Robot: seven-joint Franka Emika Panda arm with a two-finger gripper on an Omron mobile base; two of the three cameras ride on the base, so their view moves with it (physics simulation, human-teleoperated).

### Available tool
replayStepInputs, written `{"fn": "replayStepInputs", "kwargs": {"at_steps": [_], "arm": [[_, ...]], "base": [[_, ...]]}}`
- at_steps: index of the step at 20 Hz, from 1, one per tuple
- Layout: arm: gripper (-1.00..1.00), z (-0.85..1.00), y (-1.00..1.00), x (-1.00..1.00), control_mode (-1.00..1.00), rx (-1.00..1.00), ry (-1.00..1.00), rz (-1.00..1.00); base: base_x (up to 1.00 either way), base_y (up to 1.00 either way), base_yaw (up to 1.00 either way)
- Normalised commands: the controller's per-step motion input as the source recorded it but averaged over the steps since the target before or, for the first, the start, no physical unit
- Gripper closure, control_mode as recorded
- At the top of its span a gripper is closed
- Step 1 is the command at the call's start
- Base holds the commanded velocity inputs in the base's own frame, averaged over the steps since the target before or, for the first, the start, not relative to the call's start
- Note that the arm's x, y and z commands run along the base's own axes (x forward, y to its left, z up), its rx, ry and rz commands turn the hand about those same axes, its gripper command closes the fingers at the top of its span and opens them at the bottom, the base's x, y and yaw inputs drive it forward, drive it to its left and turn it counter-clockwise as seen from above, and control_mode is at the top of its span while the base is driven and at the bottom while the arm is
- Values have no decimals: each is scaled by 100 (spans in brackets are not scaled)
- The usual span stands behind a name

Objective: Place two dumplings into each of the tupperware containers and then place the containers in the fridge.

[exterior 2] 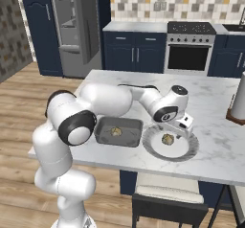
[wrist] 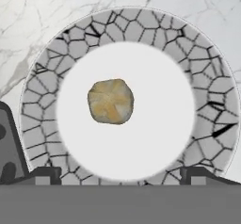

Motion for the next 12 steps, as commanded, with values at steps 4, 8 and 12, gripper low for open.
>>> {"fn": "replayStepInputs", "kwargs": {"at_steps": [4,8,12], "arm": [[-100,-34,18,27,-100,0,0,6],[-100,-35,10,29,-100,0,0,7],[-100,-45,0,35,-100,0,0,4]], "base": [[0,0,0],[0,0,0],[0,0,0]]}}
